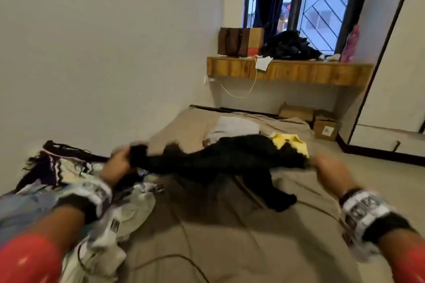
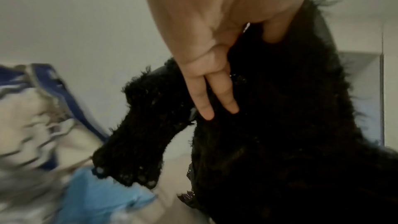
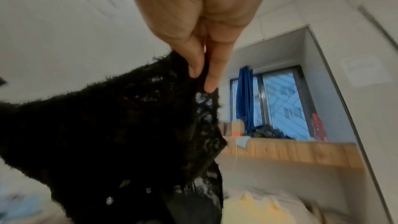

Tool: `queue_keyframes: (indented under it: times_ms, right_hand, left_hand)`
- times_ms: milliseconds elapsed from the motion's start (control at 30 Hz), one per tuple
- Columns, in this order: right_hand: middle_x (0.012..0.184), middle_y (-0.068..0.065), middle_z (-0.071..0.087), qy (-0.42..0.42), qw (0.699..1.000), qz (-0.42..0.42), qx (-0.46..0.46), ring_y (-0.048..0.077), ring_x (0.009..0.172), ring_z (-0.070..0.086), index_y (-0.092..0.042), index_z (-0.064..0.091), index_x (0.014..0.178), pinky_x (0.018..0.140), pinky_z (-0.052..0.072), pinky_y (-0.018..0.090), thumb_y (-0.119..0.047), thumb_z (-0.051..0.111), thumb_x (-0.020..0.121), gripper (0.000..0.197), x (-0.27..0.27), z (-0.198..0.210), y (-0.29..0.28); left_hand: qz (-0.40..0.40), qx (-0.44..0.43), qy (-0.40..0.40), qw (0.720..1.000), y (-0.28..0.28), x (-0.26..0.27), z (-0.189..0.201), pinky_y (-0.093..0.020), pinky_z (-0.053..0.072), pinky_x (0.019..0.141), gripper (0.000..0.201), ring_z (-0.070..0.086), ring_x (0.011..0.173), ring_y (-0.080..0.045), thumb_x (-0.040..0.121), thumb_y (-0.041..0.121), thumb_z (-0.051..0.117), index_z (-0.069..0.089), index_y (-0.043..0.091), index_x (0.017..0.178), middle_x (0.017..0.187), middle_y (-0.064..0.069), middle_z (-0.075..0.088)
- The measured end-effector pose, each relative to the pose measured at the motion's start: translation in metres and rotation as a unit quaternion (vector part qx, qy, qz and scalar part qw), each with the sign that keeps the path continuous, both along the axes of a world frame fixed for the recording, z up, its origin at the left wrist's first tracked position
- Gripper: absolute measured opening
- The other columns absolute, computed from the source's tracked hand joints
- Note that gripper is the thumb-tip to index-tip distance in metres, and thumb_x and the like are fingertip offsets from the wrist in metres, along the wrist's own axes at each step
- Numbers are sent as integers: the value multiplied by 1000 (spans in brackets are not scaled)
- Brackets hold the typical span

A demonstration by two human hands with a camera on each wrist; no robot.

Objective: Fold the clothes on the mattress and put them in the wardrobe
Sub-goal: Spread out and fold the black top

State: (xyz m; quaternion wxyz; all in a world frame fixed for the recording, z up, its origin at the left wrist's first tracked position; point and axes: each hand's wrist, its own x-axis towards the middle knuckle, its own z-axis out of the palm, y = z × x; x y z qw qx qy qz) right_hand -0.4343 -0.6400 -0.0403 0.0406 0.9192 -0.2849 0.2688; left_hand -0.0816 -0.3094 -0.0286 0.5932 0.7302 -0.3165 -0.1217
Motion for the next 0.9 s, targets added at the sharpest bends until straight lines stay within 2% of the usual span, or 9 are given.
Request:
queue_keyframes:
  times_ms: [200,367,433,500,567,700,767,833,900]
  right_hand:
    - [61,-9,66,179,976,1,121,8,54,65,-32,70,58,48,49,16,-2,81,28,44,-43,-125,44]
    - [121,4,58,357,912,6,203,19,114,54,-16,57,115,92,37,22,-18,41,95,26,-54,-159,76]
    - [123,0,58,310,900,-38,303,17,116,53,-22,59,117,94,36,21,-14,47,92,29,-55,-155,76]
    - [104,2,63,193,911,-122,343,22,104,59,-25,63,101,88,43,26,-6,48,88,28,-56,-152,67]
    - [81,3,59,100,897,-178,392,26,87,60,-18,56,90,77,46,30,-16,53,90,3,-56,-149,64]
    - [110,9,55,156,856,-188,455,27,105,55,-14,43,107,84,39,28,-26,70,81,39,-47,-163,69]
    - [116,14,56,156,862,-198,441,26,102,55,-19,36,101,82,41,28,-13,68,79,39,-46,-170,72]
    - [115,15,57,169,857,-211,440,26,99,56,-19,35,99,77,40,26,-8,67,78,40,-51,-168,74]
    - [120,13,54,221,842,-204,447,25,108,54,-17,37,106,82,40,25,-10,68,78,42,-60,-164,75]
  left_hand:
    - [-69,234,-16,970,65,-5,-134,-39,23,113,73,35,134,-33,67,29,60,43,0,131,141,-19,39]
    - [-294,500,-118,806,87,-27,-137,-7,9,105,69,21,136,-7,66,46,50,20,56,128,143,9,21]
    - [-276,454,-121,839,91,-19,-133,-13,21,107,83,31,134,-12,61,39,49,5,61,128,143,5,30]
    - [-93,341,-155,923,86,-7,-132,-30,46,87,77,58,105,-28,69,4,57,39,44,133,128,-12,55]
    - [86,282,-244,924,69,-4,-131,-41,47,75,53,59,89,-37,77,-7,56,52,15,125,109,-24,61]
    - [-31,372,-352,859,32,-29,-143,-43,41,93,49,45,117,-37,82,36,68,56,15,124,133,-14,45]
    - [-170,519,-354,759,24,-38,-159,-37,37,101,67,33,131,-26,82,51,62,35,31,140,148,2,26]
    - [-227,591,-340,695,25,-36,-169,-30,36,103,61,37,130,-21,87,41,58,32,30,141,145,0,33]
    - [-217,600,-324,699,33,-29,-171,-27,40,98,39,50,119,-19,89,27,54,49,25,128,132,-3,51]
